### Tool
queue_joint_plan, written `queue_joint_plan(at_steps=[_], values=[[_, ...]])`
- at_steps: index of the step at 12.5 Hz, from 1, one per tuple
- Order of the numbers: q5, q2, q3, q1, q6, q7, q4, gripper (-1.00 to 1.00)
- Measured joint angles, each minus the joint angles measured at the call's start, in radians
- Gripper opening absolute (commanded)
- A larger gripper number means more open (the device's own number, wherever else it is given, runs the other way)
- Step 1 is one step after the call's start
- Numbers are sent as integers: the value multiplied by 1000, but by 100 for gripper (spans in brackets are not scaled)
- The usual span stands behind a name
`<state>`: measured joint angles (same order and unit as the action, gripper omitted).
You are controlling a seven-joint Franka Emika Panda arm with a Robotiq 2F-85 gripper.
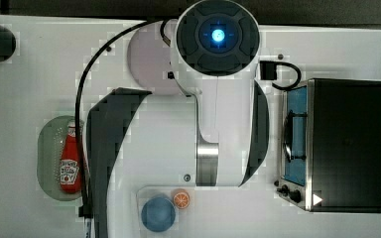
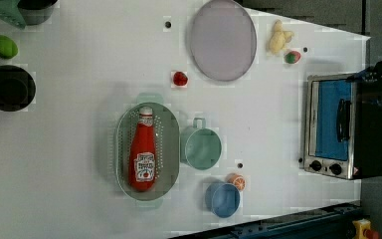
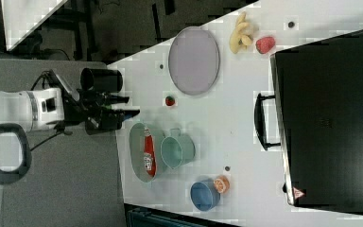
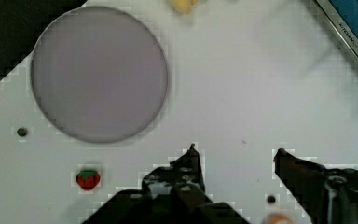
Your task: Pick ketchup from strainer and place it on the table
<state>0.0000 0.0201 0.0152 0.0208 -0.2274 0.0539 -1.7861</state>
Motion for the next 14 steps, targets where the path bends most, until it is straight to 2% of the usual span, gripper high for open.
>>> queue_joint_plan(at_steps=[2, 3, 6, 8, 10, 14], values=[[26, -122, 33, 51, 90, 7, -129, 81], [28, -181, 29, 63, 119, 7, -159, 100], [32, -271, 49, 77, 127, 7, -117, 100], [31, -279, 111, 77, 124, 9, -89, 100], [30, -255, 203, 65, 81, 9, -95, 100], [29, -112, 444, 26, -58, 9, -105, 100]])
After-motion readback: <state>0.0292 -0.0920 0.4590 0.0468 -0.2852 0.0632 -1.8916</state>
